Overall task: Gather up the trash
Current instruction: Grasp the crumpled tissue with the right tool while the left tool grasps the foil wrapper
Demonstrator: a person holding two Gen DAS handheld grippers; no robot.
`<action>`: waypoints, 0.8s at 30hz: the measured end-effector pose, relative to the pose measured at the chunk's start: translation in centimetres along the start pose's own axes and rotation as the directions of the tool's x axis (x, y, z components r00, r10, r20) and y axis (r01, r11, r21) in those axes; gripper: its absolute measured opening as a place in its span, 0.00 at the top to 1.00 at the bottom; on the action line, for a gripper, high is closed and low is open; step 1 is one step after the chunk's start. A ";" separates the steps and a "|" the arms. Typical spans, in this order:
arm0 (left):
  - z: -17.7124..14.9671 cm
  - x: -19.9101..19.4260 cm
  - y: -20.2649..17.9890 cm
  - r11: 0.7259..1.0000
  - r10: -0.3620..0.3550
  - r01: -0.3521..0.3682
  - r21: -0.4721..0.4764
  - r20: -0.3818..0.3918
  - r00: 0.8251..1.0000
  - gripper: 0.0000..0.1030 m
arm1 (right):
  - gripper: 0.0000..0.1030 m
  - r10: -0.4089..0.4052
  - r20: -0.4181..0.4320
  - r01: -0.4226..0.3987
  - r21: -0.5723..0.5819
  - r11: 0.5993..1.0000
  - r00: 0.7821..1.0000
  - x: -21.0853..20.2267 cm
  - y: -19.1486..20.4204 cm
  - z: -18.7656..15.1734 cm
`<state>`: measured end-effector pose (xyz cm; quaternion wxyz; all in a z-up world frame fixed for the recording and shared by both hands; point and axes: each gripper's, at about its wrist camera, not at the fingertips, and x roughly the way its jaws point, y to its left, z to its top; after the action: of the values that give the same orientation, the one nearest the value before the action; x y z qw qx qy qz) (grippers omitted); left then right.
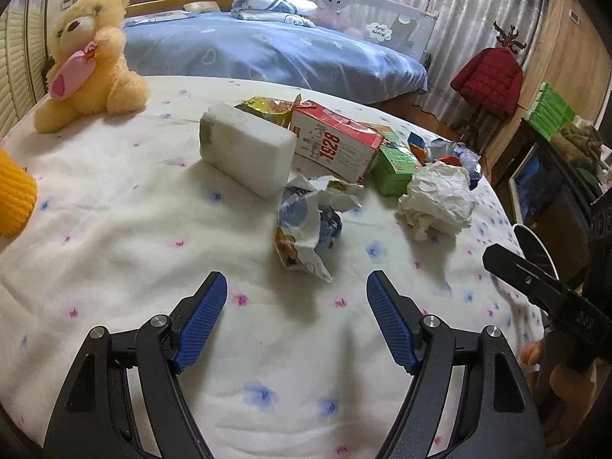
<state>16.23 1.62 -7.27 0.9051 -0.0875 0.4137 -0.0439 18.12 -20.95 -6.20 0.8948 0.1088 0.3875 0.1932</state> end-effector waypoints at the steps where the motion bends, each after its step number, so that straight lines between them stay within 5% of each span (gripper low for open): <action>1: 0.2 0.2 0.1 1.000 0.002 -0.002 0.000 -0.003 1.000 0.25 | 0.03 -0.002 -0.001 0.002 0.000 1.000 1.000 0.2 0.0 0.1; 17: 2.0 1.9 0.6 1.000 -0.023 0.023 0.005 0.001 1.000 0.31 | 0.04 0.023 -0.021 -0.024 -0.012 1.000 1.000 3.6 1.0 2.7; 19: 2.1 2.1 0.5 0.999 -0.039 0.039 0.011 -0.009 0.999 0.45 | 0.14 0.016 -0.034 -0.016 -0.020 1.000 0.999 4.0 1.1 2.8; 21: 2.1 2.4 0.4 0.998 -0.058 0.058 0.013 -0.024 0.998 0.71 | 0.31 0.011 -0.046 -0.012 -0.019 1.000 0.999 4.4 1.1 2.8; 22: 2.0 2.5 0.3 0.998 -0.068 0.068 0.014 -0.032 0.997 0.72 | 0.46 0.007 -0.051 -0.007 -0.017 1.000 0.999 4.5 1.1 2.7; 24: 2.0 2.4 0.2 0.997 -0.079 0.079 0.019 -0.024 0.997 0.76 | 0.60 0.000 -0.052 0.000 -0.010 1.000 0.999 4.5 0.9 2.5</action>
<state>19.31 1.74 -7.76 0.8986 -0.0944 0.4201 -0.0847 22.59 -18.29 -7.13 0.8851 0.0990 0.4094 0.1979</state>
